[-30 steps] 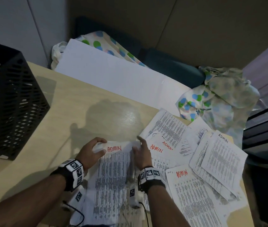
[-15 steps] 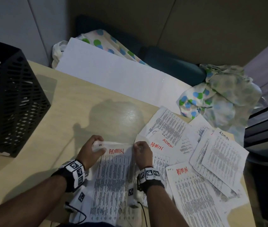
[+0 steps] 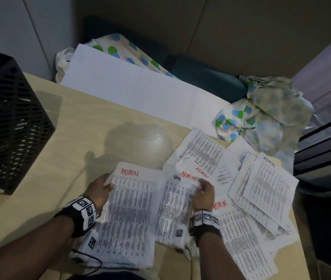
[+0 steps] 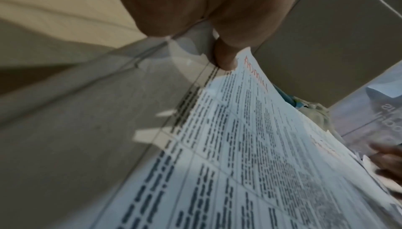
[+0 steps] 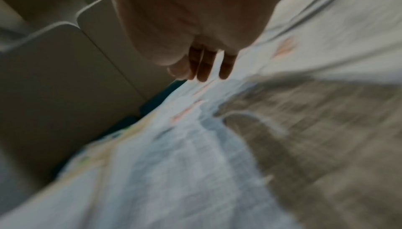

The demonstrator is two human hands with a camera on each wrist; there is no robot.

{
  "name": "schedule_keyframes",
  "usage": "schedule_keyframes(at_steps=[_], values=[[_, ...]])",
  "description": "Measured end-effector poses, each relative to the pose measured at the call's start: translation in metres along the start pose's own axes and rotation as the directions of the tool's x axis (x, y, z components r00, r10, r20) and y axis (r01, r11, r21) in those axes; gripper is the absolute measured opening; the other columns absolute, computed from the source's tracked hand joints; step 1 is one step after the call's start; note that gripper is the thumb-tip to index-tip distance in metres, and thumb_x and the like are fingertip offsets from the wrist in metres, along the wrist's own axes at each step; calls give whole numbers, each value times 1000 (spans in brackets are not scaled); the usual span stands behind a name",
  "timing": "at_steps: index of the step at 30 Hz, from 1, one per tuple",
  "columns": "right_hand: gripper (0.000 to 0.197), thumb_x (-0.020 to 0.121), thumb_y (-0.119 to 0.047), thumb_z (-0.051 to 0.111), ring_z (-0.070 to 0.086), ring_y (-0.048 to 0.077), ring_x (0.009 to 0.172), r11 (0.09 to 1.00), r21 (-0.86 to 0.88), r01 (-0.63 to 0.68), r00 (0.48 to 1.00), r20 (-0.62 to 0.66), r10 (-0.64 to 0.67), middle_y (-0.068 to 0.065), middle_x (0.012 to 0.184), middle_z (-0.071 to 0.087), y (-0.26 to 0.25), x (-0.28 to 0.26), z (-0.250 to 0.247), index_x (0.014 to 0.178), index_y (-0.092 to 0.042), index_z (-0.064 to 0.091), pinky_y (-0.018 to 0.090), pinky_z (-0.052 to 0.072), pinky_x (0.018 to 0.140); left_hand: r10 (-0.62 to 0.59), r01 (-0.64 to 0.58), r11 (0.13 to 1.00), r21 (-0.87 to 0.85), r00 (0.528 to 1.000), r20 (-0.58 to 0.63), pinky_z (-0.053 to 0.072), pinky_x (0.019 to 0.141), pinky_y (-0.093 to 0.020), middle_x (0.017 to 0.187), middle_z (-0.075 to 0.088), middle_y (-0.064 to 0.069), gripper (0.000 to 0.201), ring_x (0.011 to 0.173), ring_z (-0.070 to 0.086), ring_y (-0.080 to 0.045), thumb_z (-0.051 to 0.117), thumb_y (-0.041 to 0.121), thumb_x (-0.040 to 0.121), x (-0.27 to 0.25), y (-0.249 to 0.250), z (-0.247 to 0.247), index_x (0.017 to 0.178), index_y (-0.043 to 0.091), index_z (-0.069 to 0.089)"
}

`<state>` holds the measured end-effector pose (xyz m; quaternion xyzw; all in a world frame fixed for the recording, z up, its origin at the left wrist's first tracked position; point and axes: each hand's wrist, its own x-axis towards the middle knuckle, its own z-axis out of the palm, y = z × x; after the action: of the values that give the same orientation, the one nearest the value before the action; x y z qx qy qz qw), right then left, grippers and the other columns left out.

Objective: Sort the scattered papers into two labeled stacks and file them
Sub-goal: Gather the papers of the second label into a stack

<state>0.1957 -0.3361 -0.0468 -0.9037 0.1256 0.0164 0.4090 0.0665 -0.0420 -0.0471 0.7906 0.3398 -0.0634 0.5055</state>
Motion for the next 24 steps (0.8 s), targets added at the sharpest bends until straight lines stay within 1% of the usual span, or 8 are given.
schedule_keyframes(at_steps=[3,5,9,12,14,16,19,24], values=[[38,81,-11,62,54,31,113,841,-527,-122,990,-9,138,15,126,55,57,7,-41,118,-16,59,45,50,94,-35,35,997,69,999,-4,44,85,-31,124,63,-16,37,108,60,-34,49,15,96,9,-10,-9,132,16,51],[52,79,-25,69,45,29,121,759,-647,-77,971,122,203,10,135,44,75,-6,-49,127,-20,49,44,46,99,-53,53,994,94,999,-4,44,86,-32,124,62,-17,36,109,59,-36,49,15,96,12,-13,-10,132,14,51],[45,87,-41,57,46,25,122,774,-616,147,967,256,20,4,132,46,59,-27,-30,129,-26,49,38,43,97,-78,74,990,116,996,30,44,90,-32,126,61,-16,37,111,59,-35,50,17,96,13,-15,-3,132,13,50],[41,90,-25,58,52,25,119,848,-456,269,931,349,-108,8,132,50,48,-21,-26,130,-22,55,32,43,98,-80,76,992,100,996,36,41,92,-31,129,60,-16,39,115,57,-35,52,17,95,14,-13,-2,134,12,49],[53,83,-20,64,47,26,124,858,-476,193,965,250,-79,9,139,44,54,-13,-36,135,-19,49,37,43,103,-71,70,995,65,997,26,40,90,-27,129,59,-15,41,114,57,-33,53,16,95,15,-14,-5,135,13,49],[71,78,-35,70,40,28,129,808,-587,44,984,163,65,9,143,39,64,-8,-49,140,-19,39,45,42,104,-68,67,997,50,998,14,39,86,-26,127,61,-16,41,110,59,-32,54,17,94,18,-18,-9,135,15,49],[94,71,-54,73,38,33,131,754,-654,-51,953,193,232,12,143,36,73,-3,-58,143,-14,29,49,40,102,-80,80,996,46,997,0,41,83,-28,123,63,-17,39,103,61,-31,54,16,94,20,-23,-12,133,16,51],[74,73,-34,78,64,31,98,868,-449,-211,926,191,324,14,119,62,67,13,-55,132,-11,40,42,53,87,-80,78,995,62,996,31,42,87,-29,125,62,-16,40,108,61,-33,54,16,94,21,-24,-11,134,16,50]])
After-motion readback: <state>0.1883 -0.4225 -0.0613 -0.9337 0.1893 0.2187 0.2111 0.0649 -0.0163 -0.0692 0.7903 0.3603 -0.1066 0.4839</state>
